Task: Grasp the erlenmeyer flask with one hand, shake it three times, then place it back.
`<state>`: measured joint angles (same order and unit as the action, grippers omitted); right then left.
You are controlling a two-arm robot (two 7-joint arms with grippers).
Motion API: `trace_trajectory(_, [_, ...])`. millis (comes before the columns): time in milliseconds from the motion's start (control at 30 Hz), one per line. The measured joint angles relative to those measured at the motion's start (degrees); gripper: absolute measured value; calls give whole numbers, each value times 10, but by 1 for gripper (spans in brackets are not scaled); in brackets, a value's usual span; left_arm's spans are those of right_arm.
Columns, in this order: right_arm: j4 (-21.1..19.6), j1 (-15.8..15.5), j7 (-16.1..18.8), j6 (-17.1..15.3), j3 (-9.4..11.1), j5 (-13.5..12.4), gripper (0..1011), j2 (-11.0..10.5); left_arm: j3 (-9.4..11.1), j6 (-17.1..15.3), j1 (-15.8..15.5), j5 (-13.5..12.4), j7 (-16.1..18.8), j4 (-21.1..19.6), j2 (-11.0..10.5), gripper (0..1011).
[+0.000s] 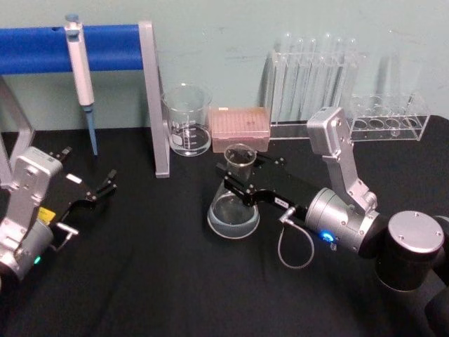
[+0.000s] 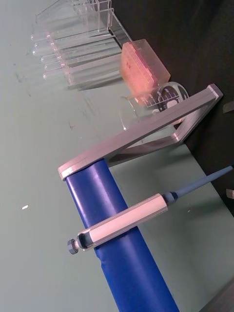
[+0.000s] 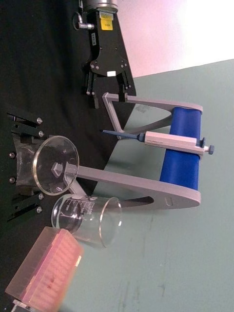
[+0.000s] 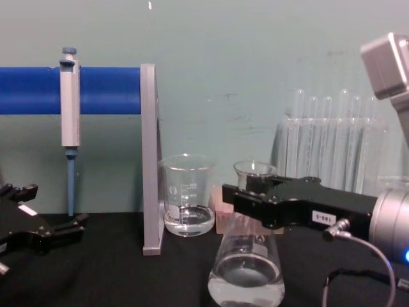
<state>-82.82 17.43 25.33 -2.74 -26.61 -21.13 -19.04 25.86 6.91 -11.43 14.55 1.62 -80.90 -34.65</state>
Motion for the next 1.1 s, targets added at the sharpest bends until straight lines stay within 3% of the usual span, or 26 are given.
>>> trace_trajectory(1100, [20,0,-3,-4,-4,20,449,6,0,0,0,0,0,0,0,1001])
